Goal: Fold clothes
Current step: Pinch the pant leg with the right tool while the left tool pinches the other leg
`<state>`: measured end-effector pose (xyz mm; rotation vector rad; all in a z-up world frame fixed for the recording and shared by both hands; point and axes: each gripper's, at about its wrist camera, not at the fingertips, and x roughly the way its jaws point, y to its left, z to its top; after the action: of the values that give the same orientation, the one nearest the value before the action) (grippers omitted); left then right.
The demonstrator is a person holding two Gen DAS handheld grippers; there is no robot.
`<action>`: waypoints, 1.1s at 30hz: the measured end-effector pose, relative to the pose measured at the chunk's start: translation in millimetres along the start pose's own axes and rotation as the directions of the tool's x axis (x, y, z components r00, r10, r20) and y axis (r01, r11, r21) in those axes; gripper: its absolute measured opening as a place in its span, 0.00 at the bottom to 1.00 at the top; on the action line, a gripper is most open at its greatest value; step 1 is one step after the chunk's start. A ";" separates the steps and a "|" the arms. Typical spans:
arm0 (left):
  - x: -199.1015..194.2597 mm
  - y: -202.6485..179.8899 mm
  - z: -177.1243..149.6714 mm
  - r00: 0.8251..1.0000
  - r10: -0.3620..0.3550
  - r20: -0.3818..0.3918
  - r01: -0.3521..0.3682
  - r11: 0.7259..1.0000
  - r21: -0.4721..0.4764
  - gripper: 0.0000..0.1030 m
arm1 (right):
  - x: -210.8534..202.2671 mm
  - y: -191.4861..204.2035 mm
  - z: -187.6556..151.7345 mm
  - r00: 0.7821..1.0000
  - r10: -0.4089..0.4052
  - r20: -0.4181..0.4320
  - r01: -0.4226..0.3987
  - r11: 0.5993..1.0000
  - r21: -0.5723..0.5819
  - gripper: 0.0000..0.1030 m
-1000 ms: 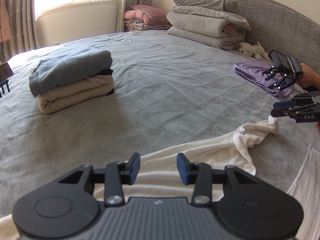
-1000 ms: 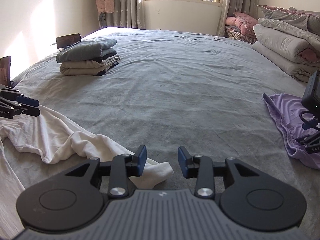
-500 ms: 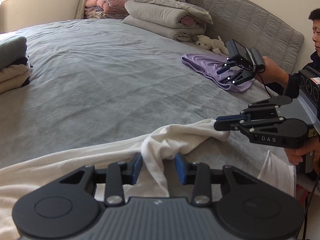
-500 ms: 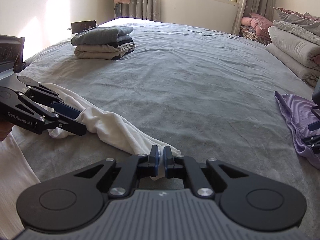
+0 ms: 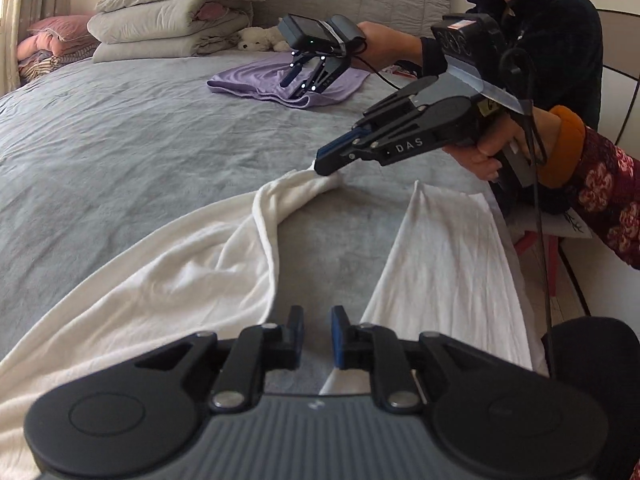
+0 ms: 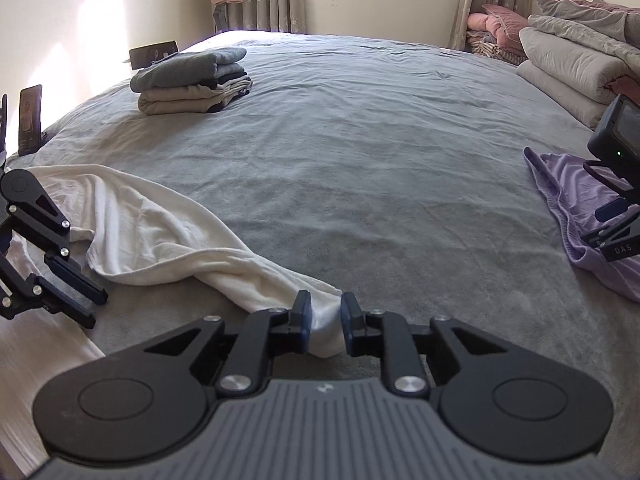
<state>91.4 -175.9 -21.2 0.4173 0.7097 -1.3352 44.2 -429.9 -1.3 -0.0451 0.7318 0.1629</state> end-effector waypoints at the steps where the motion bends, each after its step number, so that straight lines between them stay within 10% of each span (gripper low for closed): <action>1: -1.8 0.3 -0.8 1.000 0.010 0.003 -0.010 1.000 -0.001 0.24 | -1.5 0.1 1.4 1.000 0.003 0.009 -0.003 1.000 0.003 0.31; 9: -1.0 19.2 12.3 0.990 0.098 0.103 -0.081 0.984 -0.157 0.36 | 12.7 5.3 5.6 0.999 -0.011 -0.042 0.009 0.999 -0.030 0.36; 12: 16.0 16.1 22.3 0.986 0.118 0.114 -0.098 0.981 -0.168 0.36 | 16.8 6.0 1.2 0.999 -0.009 -0.052 0.007 0.999 -0.038 0.03; 15: 34.2 9.3 30.3 0.982 0.158 0.105 -0.141 0.977 -0.158 0.35 | 10.0 10.2 -1.0 1.000 -0.017 -0.022 0.015 0.998 -0.065 0.02; 19: 39.6 1.8 33.7 0.980 0.168 0.109 -0.155 0.981 -0.118 0.01 | -3.6 11.3 -2.1 0.999 -0.029 0.013 0.030 0.995 -0.097 0.02; 26: 19.7 -9.8 26.4 0.994 0.036 0.100 -0.032 0.999 -0.039 0.02 | -20.4 6.9 -12.6 1.000 -0.002 -0.002 0.001 0.992 -0.123 0.02; 33: 18.9 -22.6 13.1 0.998 -0.058 0.005 0.058 0.998 0.016 0.05 | -20.3 -1.4 -14.1 1.000 0.027 -0.014 -0.027 0.999 -0.038 0.35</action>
<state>73.8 -202.9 -21.8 0.4078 0.7116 -1.3970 20.3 -435.3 1.8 -0.0732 0.7432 0.2028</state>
